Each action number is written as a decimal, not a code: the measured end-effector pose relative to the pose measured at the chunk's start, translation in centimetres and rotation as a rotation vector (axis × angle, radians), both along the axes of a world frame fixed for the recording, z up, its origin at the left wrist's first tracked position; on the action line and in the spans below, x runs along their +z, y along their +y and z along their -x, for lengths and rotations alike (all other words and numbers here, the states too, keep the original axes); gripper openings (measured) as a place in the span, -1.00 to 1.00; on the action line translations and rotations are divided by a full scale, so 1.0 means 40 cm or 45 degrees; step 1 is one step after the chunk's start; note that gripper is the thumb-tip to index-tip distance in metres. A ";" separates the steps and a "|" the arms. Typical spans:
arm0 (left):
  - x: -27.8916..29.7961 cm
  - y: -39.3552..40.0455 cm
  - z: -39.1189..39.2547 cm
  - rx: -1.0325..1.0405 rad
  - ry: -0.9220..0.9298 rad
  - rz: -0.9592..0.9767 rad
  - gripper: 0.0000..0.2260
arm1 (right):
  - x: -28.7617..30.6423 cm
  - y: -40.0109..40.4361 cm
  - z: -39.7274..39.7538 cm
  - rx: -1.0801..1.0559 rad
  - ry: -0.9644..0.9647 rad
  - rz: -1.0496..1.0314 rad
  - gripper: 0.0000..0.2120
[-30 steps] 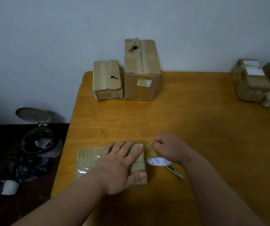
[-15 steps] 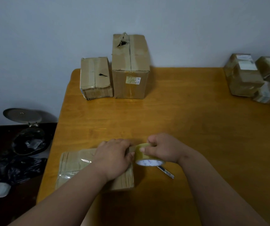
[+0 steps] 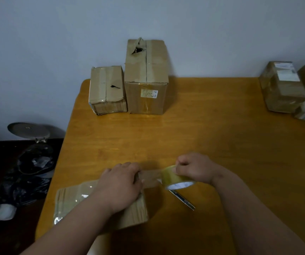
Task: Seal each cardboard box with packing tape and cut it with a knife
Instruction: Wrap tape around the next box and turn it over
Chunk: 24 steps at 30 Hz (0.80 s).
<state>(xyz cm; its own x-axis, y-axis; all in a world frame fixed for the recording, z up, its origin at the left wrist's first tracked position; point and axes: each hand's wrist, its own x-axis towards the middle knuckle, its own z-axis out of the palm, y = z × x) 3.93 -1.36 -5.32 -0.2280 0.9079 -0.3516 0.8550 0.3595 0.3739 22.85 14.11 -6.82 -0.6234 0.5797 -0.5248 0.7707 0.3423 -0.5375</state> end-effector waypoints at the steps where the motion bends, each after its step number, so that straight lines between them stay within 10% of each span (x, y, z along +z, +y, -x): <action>1: 0.004 0.000 -0.003 0.021 -0.012 0.017 -0.78 | -0.014 -0.001 0.006 0.067 -0.117 -0.173 -0.78; 7: 0.026 0.020 0.008 0.061 -0.104 0.239 -0.86 | -0.052 0.002 0.043 0.116 -0.079 -0.474 -0.67; 13: 0.044 0.111 0.030 0.054 -0.497 0.370 -0.42 | -0.021 -0.003 0.115 0.250 0.004 -0.545 -0.78; 24: -0.051 0.176 0.006 0.069 -0.490 0.168 -0.83 | -0.019 -0.004 0.099 0.237 -0.054 -0.552 -0.81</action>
<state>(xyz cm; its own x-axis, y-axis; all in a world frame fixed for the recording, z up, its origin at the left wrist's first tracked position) 3.68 5.68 -7.38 -0.1032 0.8396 -0.5333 0.6405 0.4663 0.6102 18.91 13.96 -7.58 -0.7205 0.6315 -0.2863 0.6933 0.6623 -0.2840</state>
